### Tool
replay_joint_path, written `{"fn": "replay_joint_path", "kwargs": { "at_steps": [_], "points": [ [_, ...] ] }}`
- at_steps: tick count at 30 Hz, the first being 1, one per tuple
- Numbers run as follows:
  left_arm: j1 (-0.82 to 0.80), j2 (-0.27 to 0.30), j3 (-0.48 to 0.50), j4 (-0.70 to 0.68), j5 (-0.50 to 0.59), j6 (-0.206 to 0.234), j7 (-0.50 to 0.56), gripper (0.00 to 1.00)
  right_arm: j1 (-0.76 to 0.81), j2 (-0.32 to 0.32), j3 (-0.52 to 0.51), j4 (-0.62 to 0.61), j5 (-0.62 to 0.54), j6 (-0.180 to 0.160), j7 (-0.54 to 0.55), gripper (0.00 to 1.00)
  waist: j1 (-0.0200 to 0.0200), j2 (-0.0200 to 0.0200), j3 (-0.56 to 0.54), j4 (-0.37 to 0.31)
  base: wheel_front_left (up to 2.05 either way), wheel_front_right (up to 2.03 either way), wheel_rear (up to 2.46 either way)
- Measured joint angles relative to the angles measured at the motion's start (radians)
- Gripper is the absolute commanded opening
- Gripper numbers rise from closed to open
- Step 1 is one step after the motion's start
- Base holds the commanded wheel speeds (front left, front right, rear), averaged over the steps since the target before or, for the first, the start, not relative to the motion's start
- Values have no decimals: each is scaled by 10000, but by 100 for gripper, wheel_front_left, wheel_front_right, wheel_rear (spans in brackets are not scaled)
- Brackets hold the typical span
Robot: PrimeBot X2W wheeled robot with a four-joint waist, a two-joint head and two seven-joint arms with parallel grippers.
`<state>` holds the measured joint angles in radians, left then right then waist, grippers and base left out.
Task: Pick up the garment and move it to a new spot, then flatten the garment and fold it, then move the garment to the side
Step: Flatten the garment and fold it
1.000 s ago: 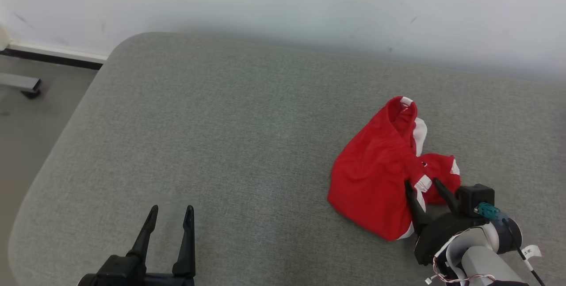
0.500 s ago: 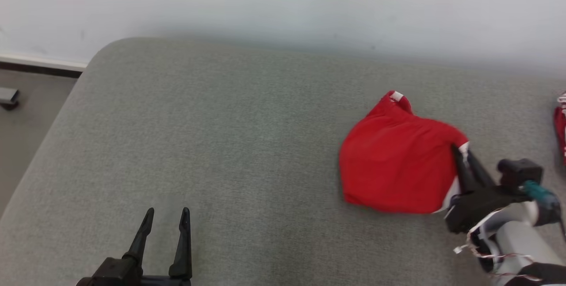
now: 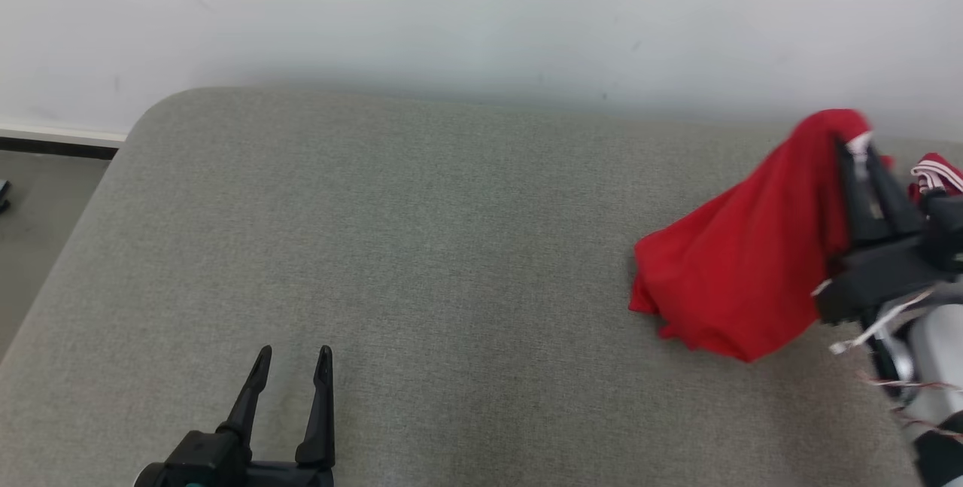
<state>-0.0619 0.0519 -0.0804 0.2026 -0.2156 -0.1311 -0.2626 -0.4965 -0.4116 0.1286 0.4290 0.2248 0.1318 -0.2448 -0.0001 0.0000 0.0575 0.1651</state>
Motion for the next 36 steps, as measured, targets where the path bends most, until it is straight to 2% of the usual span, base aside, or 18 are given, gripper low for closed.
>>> {"fn": "replay_joint_path", "kwargs": {
  "at_steps": [4, 7, 9, 19, 23, 24, 25, 30, 36],
  "points": [
    [6, -8, -17, 17, -48, 0, 0, 100, -6, 430, 1175, -412, -96, 0, 391, 0, 0, 1, -11, 194, 0, 0, 0],
    [5, -6, -77, 38, -73, 0, 0, 100, -48, 832, 2151, -267, -35, 0, 566, 0, 0, 0, 4, 379, 0, 0, 0],
    [2, -8, -117, 42, -100, 2, 0, 100, -71, 980, 2429, -169, -13, 0, 571, 0, -1, 0, 15, 451, 0, 0, 0],
    [-48, -13, -380, 148, -345, 167, 0, 100, -407, 3081, 4821, 1854, 86, 0, 178, 0, 0, 0, 296, 1187, 0, 0, 0],
    [-92, -13, -479, 221, -420, 182, 0, 100, -413, 3509, 5762, 2857, 407, 0, 25, 0, 0, 0, 427, 1383, 0, 0, 0],
    [-126, -13, -506, 238, -441, 192, 0, 100, -413, 3526, 5990, 3085, 497, 0, -13, 24, 0, 0, 453, 1425, 0, 0, 0],
    [-161, -13, -527, 257, -468, 230, 0, 100, -412, 3557, 6132, 3266, 639, 0, -27, 100, 1, 0, 474, 1460, 0, 0, 0],
    [-201, -13, -464, 305, -514, 343, 0, 100, -818, 3611, 6577, 3486, 1346, 0, -136, 100, 1, 0, 515, 1376, 0, 0, 0],
    [-180, -13, -326, 309, -426, 345, 0, 100, -935, 3421, 5689, 2683, 1358, 0, -169, 100, 0, 0, 400, 934, 0, 0, 0]
  ]
}}
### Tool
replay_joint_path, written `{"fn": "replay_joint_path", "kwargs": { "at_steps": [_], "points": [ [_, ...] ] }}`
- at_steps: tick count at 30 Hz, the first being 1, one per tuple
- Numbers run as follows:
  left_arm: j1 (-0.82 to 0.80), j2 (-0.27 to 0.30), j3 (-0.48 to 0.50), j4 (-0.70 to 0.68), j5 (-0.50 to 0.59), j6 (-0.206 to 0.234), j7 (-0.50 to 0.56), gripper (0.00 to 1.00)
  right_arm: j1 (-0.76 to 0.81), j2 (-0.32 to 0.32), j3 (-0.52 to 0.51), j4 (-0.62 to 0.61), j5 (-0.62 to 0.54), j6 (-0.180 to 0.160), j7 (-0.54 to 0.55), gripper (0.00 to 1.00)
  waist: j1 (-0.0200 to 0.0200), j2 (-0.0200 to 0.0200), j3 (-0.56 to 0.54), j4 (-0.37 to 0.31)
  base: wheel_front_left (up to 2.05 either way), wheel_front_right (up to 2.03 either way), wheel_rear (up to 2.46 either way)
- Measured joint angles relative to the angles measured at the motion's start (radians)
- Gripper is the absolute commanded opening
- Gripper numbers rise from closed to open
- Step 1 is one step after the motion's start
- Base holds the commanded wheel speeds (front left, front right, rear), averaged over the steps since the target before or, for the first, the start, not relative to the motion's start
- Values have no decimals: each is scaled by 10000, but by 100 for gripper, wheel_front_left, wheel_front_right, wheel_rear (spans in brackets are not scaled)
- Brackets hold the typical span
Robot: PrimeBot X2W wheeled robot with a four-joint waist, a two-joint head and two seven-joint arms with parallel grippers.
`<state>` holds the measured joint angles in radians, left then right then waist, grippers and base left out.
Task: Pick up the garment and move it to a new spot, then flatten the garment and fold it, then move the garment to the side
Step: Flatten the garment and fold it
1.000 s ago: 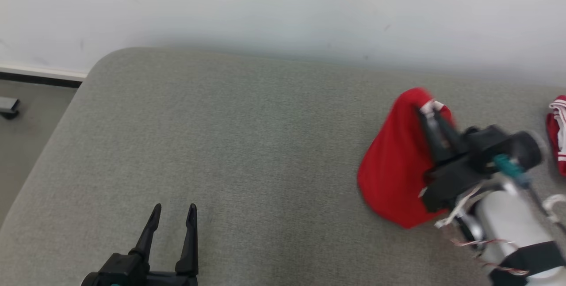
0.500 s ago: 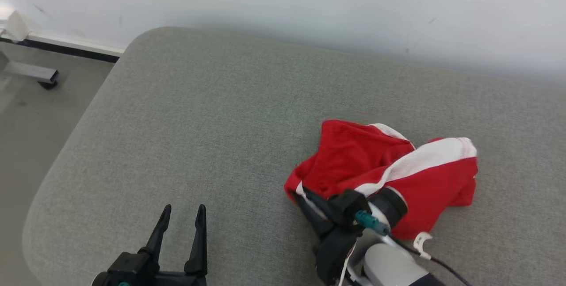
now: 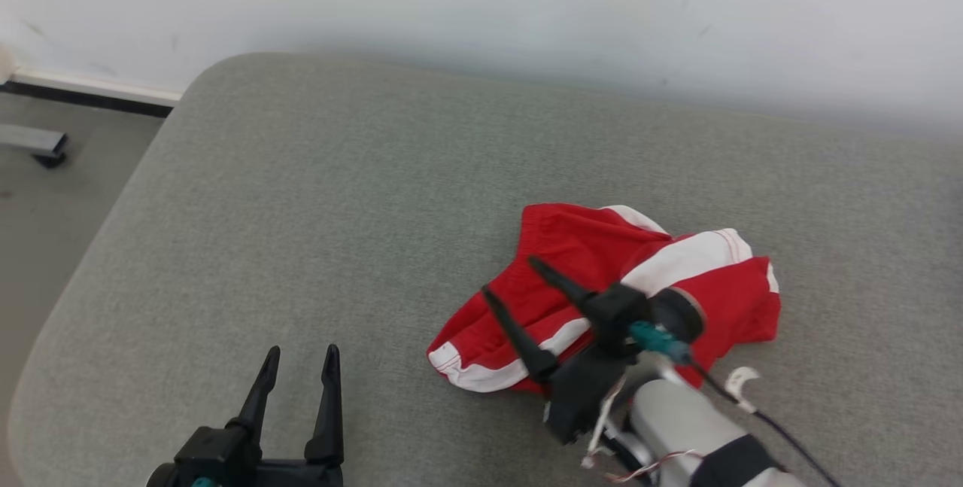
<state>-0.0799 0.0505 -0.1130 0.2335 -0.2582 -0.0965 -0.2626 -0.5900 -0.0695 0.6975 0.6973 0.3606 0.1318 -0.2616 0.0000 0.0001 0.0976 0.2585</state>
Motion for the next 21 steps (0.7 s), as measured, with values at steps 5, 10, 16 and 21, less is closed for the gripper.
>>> {"fn": "replay_joint_path", "kwargs": {
  "at_steps": [5, 10, 16, 21],
  "points": [
    [148, -4, 280, -50, 184, -8, 0, 100, 741, -773, -1313, -1239, -360, 0, -19, 100, 0, 0, -148, -447, 0, 0, 0],
    [195, -6, 579, -138, 332, -82, 0, 100, 1763, -1231, -2805, -2355, -711, 0, -25, 100, 0, 0, -284, -924, 0, 0, 0],
    [393, -4, 865, -267, 403, -104, 0, 100, 3289, -1335, -4470, -3250, -1035, 0, -25, 100, 0, 0, -420, -1404, 0, 0, 0],
    [408, -2, 1043, -385, 472, -153, 0, 100, 3958, -1275, -5045, -3563, -1149, 0, -25, 100, 0, 0, -482, -1659, 0, 0, 0]
  ]
}}
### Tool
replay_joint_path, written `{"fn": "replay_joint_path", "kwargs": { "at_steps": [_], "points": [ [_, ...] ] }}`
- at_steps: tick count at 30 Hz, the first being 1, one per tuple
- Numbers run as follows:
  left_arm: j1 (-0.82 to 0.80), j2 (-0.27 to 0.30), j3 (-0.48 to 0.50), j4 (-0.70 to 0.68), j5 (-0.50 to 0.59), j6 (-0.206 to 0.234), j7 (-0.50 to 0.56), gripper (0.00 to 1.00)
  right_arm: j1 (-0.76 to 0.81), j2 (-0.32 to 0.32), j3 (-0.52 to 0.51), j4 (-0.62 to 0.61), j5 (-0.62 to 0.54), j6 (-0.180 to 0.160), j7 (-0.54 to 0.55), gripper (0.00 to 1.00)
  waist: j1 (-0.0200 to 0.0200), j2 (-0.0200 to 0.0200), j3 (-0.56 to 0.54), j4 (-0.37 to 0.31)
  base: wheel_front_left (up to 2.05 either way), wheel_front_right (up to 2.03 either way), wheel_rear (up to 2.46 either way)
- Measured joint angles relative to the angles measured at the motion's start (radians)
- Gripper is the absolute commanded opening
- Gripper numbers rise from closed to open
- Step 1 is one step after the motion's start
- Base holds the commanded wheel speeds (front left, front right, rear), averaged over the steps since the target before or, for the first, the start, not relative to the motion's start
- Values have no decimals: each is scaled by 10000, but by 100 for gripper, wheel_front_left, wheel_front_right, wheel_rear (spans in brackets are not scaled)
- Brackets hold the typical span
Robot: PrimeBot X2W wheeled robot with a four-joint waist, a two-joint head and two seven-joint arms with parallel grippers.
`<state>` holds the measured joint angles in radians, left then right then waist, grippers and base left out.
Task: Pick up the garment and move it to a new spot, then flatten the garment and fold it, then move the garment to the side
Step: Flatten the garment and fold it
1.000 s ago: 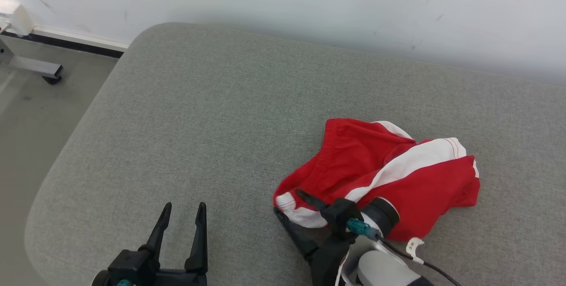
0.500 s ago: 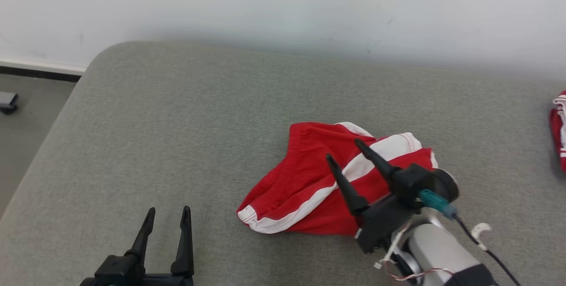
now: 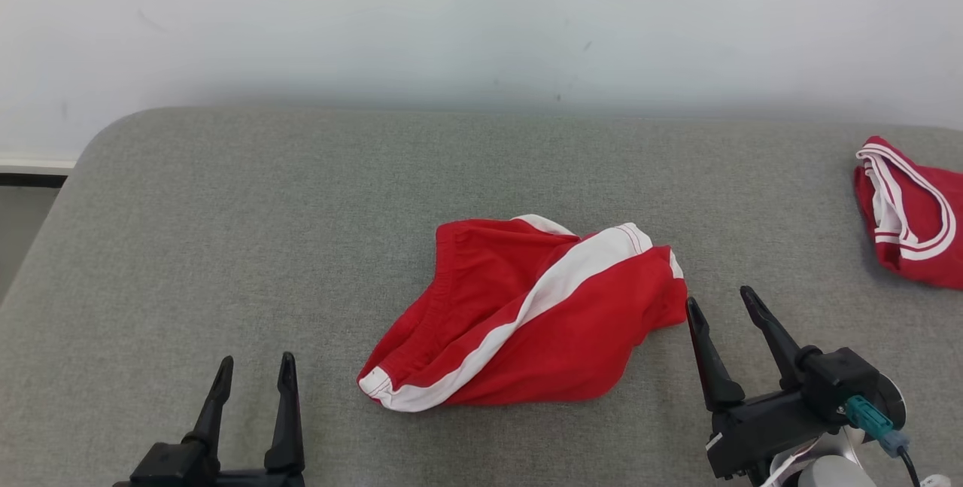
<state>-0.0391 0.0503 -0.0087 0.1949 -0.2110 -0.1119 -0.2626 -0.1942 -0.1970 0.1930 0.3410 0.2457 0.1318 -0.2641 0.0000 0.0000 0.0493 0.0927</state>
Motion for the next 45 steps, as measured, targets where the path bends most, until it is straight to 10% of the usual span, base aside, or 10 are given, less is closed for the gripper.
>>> {"fn": "replay_joint_path", "kwargs": {
  "at_steps": [30, 31, 32, 33, 45],
  "points": [
    [-249, 0, -782, -52, -387, 180, 0, 100, -3870, -1461, 2056, 4100, 2449, 0, 3135, 100, 1, 0, 564, 1680, 0, 0, 0],
    [-250, -2, -788, -54, -389, 186, 0, 100, -3880, -1453, 2142, 4207, 2704, 0, 3258, 85, 2, 0, 605, 1724, 0, 0, 0],
    [-250, -2, -794, -54, -389, 194, 0, 100, -3915, -1467, 2245, 4247, 2857, 0, 3269, 30, 2, 0, 641, 1756, 0, 0, 0],
    [-250, -4, -780, -54, -391, 196, 0, 100, -3989, -1475, 2345, 4255, 3045, 0, 3269, 0, 2, 0, 674, 1778, 0, 0, 0],
    [-203, 0, -445, -69, -349, 240, 0, 100, -3670, -1772, 3108, 3484, 4086, 0, 1724, 0, 1, 0, 517, 1225, 0, 0, 0]
  ]
}}
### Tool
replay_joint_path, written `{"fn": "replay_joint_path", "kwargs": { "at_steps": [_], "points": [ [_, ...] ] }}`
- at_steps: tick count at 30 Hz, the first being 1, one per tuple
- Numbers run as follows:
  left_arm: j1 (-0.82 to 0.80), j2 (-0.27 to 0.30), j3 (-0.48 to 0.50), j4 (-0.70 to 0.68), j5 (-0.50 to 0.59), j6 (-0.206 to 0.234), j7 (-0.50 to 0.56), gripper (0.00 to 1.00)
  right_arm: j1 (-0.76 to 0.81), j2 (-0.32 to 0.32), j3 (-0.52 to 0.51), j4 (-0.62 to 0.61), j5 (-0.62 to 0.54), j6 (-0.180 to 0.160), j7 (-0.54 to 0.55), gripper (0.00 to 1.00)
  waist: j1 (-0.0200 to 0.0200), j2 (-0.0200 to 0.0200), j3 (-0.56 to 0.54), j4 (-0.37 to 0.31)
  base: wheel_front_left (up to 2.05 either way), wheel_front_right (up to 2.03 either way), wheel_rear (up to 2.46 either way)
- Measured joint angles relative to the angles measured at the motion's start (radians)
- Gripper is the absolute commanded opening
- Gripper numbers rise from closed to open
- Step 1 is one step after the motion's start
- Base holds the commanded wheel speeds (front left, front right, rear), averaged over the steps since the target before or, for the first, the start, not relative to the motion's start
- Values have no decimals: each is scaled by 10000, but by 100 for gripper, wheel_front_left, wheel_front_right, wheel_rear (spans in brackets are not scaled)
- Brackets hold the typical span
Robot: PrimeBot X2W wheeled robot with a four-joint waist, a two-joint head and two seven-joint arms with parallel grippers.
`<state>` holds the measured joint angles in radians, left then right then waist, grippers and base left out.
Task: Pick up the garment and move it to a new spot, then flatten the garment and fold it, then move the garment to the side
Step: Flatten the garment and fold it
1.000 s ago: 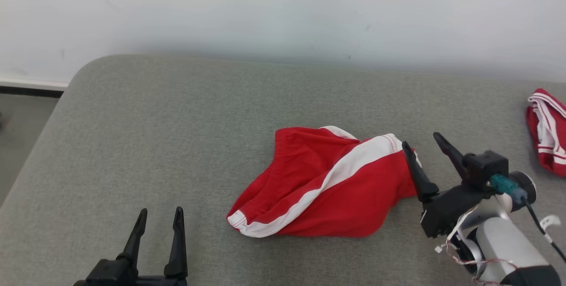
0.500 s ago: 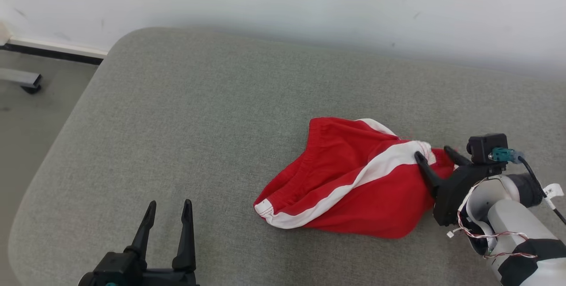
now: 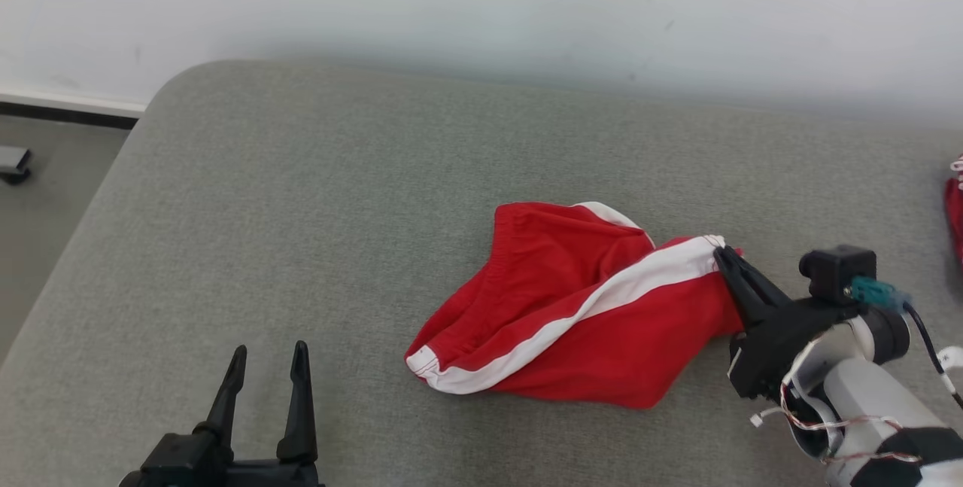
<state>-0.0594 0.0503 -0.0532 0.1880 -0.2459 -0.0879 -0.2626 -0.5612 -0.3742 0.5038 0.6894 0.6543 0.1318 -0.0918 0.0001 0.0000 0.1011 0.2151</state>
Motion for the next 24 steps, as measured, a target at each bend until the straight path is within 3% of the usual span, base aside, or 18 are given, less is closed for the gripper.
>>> {"fn": "replay_joint_path", "kwargs": {
  "at_steps": [9, 18, 19, 20, 24],
  "points": [
    [197, 0, 186, -65, 71, -12, 0, 100, 1723, -474, -604, -1768, -140, 0, -1371, 0, -1, 0, -201, -685, 0, 0, 0],
    [341, -4, 313, -90, 159, -84, 0, 100, 4359, -35, -1697, -3557, -727, 0, -1480, 0, -2, 0, -323, -1200, 0, 0, 0],
    [356, -2, 345, -92, 173, -88, 0, 100, 4851, 184, -1898, -3802, -773, 0, -1367, 12, -2, 0, -348, -1294, 0, 0, 0],
    [361, -2, 357, -90, 176, -90, 0, 100, 5054, 291, -2004, -3894, -886, 0, -1371, 100, -2, 0, -363, -1339, 0, 0, 0],
    [391, -2, 458, -88, 249, -104, 0, 100, 5399, 545, -2477, -4312, -1567, 0, -1436, 100, -2, 0, -439, -1520, 0, 0, 0]
  ]
}}
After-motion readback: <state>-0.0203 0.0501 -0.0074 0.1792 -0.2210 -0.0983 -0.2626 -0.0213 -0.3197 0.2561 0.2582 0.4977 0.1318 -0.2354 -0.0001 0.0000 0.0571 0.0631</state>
